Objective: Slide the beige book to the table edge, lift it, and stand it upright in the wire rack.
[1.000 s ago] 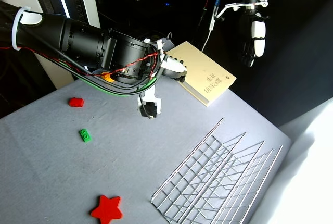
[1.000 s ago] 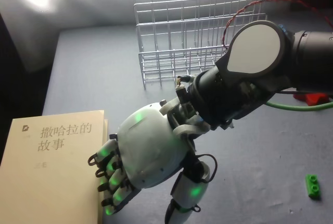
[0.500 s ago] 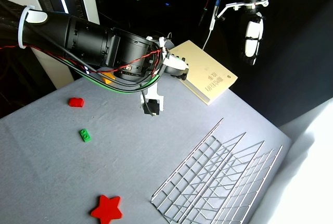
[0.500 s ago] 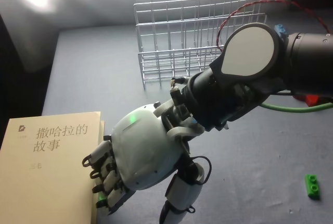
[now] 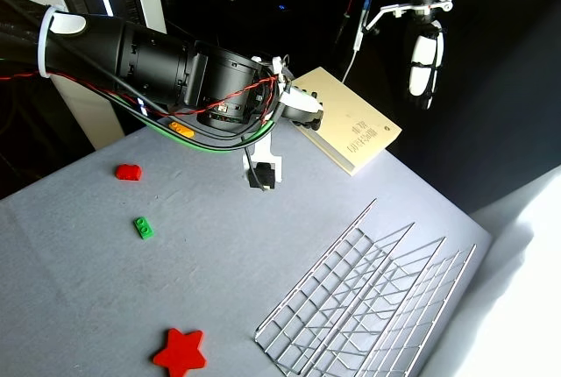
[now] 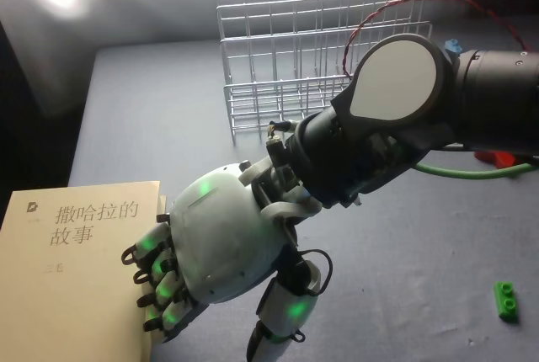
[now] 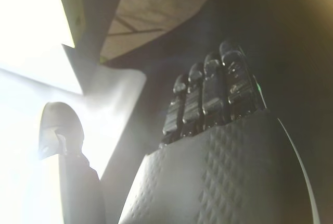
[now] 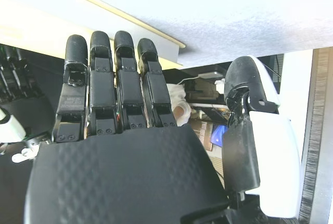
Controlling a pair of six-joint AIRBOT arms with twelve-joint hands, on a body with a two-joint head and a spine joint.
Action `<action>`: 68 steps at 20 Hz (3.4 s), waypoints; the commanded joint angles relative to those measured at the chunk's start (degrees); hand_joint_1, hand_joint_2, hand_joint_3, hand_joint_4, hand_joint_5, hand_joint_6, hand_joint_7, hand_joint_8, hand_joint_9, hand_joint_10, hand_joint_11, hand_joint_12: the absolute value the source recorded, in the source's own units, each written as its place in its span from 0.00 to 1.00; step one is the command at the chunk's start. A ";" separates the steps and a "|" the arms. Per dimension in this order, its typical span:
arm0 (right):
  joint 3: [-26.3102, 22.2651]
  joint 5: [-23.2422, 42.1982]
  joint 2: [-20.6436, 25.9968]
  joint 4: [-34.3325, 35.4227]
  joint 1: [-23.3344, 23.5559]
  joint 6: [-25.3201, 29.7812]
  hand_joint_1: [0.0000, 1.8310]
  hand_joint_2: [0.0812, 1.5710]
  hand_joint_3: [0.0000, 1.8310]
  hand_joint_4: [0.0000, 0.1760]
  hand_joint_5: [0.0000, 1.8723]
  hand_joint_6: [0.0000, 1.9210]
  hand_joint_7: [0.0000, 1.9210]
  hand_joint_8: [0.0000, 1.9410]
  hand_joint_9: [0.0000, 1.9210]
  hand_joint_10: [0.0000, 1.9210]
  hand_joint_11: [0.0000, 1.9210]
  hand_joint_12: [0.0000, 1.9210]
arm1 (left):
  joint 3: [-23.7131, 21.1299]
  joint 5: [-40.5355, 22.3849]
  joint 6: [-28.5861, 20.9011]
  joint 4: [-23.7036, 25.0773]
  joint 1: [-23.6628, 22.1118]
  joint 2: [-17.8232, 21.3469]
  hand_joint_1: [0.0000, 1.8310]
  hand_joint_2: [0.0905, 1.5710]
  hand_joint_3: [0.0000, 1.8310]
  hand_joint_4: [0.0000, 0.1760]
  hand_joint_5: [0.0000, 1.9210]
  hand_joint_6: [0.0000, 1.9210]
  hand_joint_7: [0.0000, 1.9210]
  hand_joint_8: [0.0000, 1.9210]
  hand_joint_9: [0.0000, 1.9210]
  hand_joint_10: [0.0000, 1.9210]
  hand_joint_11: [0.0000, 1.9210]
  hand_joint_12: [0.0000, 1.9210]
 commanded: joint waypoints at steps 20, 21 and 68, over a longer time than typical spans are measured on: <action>-5.60 0.83 15.17 3.05 0.82 0.42 0.10 0.73 0.00 0.00 0.16 0.00 0.16 0.00 0.15 0.00 0.00 0.40 | 1.57 -15.08 -0.42 -0.17 0.17 -5.93 0.31 0.62 0.00 0.00 0.06 0.00 0.06 0.00 0.06 0.00 0.00 0.19; -6.28 0.86 16.75 3.05 0.85 0.47 0.10 0.73 0.00 0.00 0.16 0.00 0.16 0.00 0.15 0.00 0.00 0.39 | 1.56 -15.94 -0.76 -0.14 0.32 -6.30 0.32 0.62 0.00 0.00 0.06 0.00 0.06 0.00 0.06 0.00 0.00 0.19; -8.09 19.02 37.24 7.01 8.99 -0.66 0.12 0.72 0.00 0.00 0.17 0.00 0.17 0.00 0.17 0.00 0.00 0.46 | -2.42 -20.70 -7.86 7.51 5.53 -11.75 0.55 0.67 0.00 0.00 0.31 0.00 0.30 0.00 0.29 0.01 0.08 0.47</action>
